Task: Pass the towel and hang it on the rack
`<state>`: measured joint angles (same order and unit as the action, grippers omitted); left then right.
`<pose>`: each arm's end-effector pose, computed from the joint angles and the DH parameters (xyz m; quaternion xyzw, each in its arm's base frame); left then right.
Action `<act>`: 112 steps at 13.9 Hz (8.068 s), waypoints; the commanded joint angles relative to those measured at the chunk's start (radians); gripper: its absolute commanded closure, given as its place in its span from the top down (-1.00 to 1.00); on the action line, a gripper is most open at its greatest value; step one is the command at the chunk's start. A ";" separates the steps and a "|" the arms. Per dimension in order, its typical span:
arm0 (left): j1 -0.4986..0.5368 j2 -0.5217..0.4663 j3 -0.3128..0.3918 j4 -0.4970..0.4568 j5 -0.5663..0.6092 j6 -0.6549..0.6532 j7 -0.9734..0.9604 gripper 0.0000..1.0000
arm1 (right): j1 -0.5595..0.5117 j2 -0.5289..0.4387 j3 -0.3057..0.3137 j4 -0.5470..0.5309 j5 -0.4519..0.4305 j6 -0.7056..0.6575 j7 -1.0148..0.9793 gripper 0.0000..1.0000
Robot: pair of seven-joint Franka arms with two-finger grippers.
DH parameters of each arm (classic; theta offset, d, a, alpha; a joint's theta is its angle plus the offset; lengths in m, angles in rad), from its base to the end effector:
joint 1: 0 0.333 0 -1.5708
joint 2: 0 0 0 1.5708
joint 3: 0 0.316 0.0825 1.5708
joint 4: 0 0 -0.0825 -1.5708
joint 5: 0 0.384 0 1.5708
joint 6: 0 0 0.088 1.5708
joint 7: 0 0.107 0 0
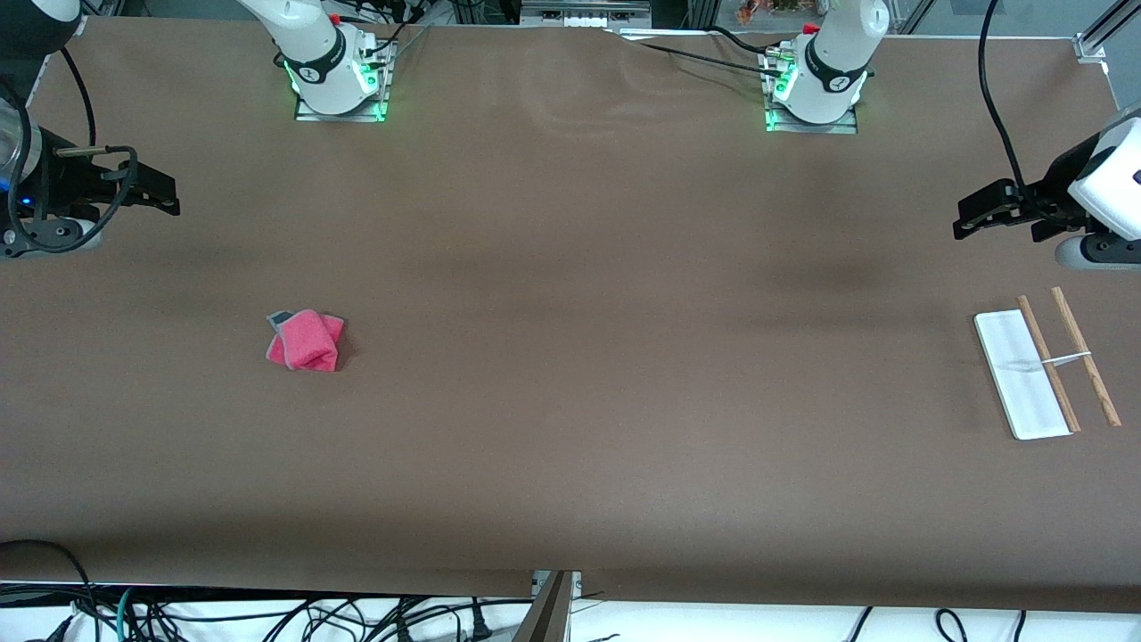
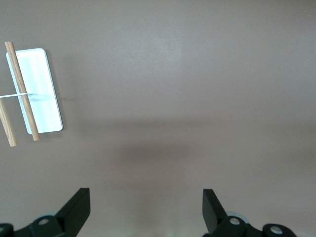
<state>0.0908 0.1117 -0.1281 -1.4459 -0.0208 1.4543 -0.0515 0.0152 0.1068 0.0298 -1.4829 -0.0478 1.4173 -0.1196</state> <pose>0.5760 -0.0195 0.6104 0.9985 0.0064 -0.0519 0.0152 0.5693 0.0190 0.5933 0.9928 0.0803 -0.0868 0.0190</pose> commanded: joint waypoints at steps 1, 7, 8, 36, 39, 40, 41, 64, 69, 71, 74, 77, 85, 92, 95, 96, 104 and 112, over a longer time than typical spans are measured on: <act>0.006 -0.001 0.004 -0.007 -0.014 0.015 0.010 1.00 | 0.002 -0.009 0.005 -0.005 -0.020 0.014 -0.008 1.00; 0.006 0.000 0.001 -0.002 -0.014 0.027 0.010 1.00 | 0.003 -0.007 0.007 -0.004 -0.023 0.017 -0.008 1.00; 0.004 -0.001 0.001 -0.002 -0.011 0.028 0.010 1.00 | 0.003 -0.007 0.007 -0.004 -0.023 0.017 -0.008 1.00; 0.006 -0.003 0.001 -0.007 -0.013 0.011 0.010 1.00 | 0.003 0.169 0.005 -0.005 -0.017 0.153 -0.008 1.00; 0.006 -0.003 0.001 -0.005 -0.013 0.011 0.010 1.00 | 0.003 0.224 0.005 -0.005 -0.014 0.215 -0.008 1.00; 0.006 -0.003 0.001 -0.005 -0.013 0.011 0.010 1.00 | 0.003 0.253 0.005 -0.005 -0.014 0.242 -0.008 1.00; 0.006 -0.004 0.001 -0.007 -0.013 0.009 0.010 1.00 | 0.003 0.293 0.005 -0.005 -0.012 0.276 -0.009 1.00; 0.006 -0.004 -0.001 -0.005 -0.013 0.012 0.010 1.00 | -0.031 0.628 0.007 -0.007 0.184 0.611 -0.342 1.00; 0.006 -0.004 -0.001 -0.005 -0.013 0.011 0.010 1.00 | -0.032 0.639 0.007 -0.007 0.241 0.608 -0.342 1.00; 0.006 -0.004 -0.001 -0.005 -0.013 0.011 0.010 1.00 | -0.046 0.637 0.009 -0.008 0.246 0.601 -0.344 1.00; 0.006 -0.004 -0.001 -0.005 -0.013 0.011 0.010 1.00 | -0.058 0.636 0.009 -0.008 0.299 0.545 -0.344 1.00; 0.006 -0.004 -0.001 -0.005 -0.013 0.011 0.010 1.00 | -0.073 0.634 0.009 -0.008 0.319 0.500 -0.344 1.00; 0.006 -0.004 -0.001 -0.007 -0.013 0.011 0.010 1.00 | -0.081 0.640 0.007 -0.017 0.361 0.494 -0.344 1.00; 0.004 -0.006 -0.002 -0.005 -0.013 0.011 0.010 1.00 | -0.095 0.643 0.007 -0.025 0.361 0.434 -0.344 1.00; -0.006 -0.006 -0.008 0.005 -0.014 0.011 0.010 1.00 | -0.101 0.642 0.007 -0.022 0.361 0.398 -0.344 1.00; -0.008 -0.006 -0.018 0.007 -0.014 0.012 0.009 1.00 | -0.103 0.640 0.007 -0.022 0.361 0.393 -0.344 1.00; -0.003 -0.007 -0.028 0.007 -0.007 0.014 0.009 1.00 | -0.118 0.648 0.005 -0.025 0.361 0.370 -0.354 0.98; -0.005 -0.009 -0.030 0.007 -0.007 0.014 0.009 1.00 | -0.118 0.659 0.004 -0.020 0.361 0.356 -0.354 0.48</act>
<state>0.0835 0.1119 -0.1568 -1.4442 -0.0209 1.4702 -0.0515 -0.0918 0.7647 0.0294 -1.5049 0.2916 1.7792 -0.4486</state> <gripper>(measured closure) 0.000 0.304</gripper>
